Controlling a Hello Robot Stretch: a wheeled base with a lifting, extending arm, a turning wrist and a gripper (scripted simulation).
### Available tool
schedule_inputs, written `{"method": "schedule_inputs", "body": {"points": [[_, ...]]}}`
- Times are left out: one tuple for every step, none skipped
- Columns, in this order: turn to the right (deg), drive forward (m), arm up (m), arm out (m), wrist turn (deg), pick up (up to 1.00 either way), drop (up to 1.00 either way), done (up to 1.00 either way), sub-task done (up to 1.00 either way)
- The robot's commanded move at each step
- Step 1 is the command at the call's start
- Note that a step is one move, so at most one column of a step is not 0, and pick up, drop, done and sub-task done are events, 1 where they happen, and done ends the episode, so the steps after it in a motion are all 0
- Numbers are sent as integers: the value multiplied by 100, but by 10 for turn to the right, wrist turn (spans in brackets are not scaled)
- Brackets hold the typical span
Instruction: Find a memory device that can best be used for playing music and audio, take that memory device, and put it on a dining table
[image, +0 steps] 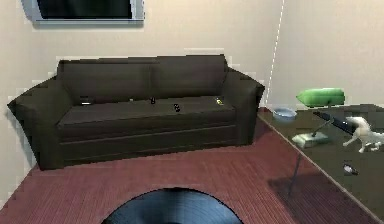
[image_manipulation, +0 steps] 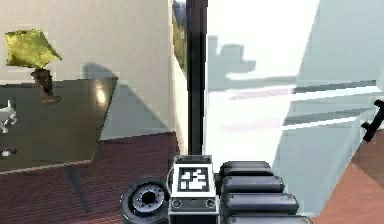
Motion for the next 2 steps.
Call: {"method": "schedule_inputs", "body": {"points": [[60,0,0,0,0,0,0,0,0],[0,100,0,0,0,0,0,0,0]]}}
